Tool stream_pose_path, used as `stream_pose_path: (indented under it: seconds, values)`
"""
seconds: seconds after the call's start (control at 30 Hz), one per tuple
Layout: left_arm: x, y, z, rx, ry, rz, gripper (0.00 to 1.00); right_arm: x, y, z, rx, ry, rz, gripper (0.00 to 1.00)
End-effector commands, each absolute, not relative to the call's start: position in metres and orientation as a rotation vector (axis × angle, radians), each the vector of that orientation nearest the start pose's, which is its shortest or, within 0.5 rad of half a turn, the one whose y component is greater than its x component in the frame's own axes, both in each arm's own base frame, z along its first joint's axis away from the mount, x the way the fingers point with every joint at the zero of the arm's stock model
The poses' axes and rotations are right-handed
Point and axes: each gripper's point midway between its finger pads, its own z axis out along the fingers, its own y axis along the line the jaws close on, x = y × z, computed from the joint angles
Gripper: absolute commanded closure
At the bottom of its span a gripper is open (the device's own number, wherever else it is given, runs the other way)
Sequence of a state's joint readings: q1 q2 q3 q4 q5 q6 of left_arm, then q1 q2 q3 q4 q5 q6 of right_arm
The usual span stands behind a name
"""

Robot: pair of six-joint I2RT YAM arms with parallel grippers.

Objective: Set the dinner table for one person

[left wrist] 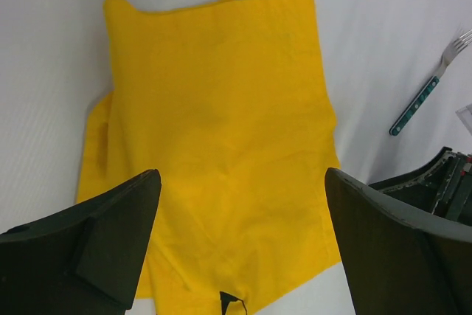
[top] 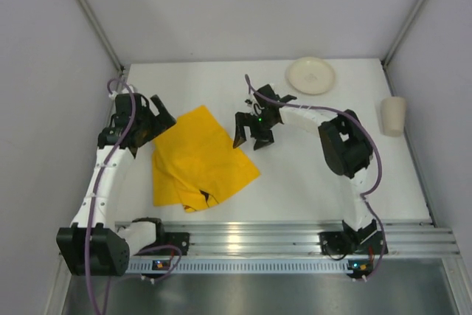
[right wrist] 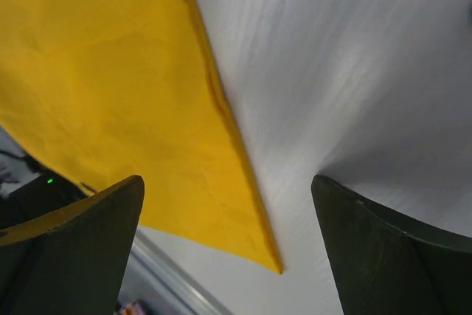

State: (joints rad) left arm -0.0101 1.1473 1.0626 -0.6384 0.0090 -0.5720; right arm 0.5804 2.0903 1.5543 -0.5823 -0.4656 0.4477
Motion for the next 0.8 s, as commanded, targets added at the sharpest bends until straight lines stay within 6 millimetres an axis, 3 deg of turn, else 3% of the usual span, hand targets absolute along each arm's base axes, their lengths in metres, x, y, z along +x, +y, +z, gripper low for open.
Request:
stream_pose_path:
  seconds: [0.0, 0.27, 0.33, 0.43, 0.47, 0.5, 0.63, 0.77]
  values:
    - [0.302, -0.015, 0.195, -0.656, 2.238, -0.225, 0.02, 0.331, 0.367, 0.058, -0.404, 2.752, 1.021, 0.00]
    - [0.279, -0.006, 0.186, -0.698, 2.260, -0.155, 0.03, 0.306, 0.401, 0.034, -0.512, 2.789, 1.060, 0.00]
    - [0.276, -0.006, 0.183, -0.715, 2.265, -0.151, 0.03, 0.296, 0.404, 0.027, -0.535, 2.808, 1.062, 0.05]
    - [0.272, -0.007, 0.177, -0.742, 2.271, -0.163, 0.03, 0.293, 0.402, 0.021, -0.530, 2.816, 1.056, 0.33]
    - [0.270, -0.008, 0.174, -0.750, 2.274, -0.170, 0.03, 0.293, 0.398, 0.018, -0.541, 2.818, 1.037, 0.48]
    - [0.269, -0.009, 0.173, -0.753, 2.274, -0.175, 0.03, 0.296, 0.391, 0.015, -0.528, 2.832, 0.995, 0.55]
    - [0.265, -0.011, 0.161, -0.774, 2.310, -0.176, 0.04, 0.301, 0.366, 0.007, -0.485, 2.870, 0.899, 0.69]
    - [0.249, -0.003, 0.130, -0.916, 2.402, -0.076, 0.05, 0.308, 0.332, 0.005, -0.400, 2.885, 0.827, 0.87]
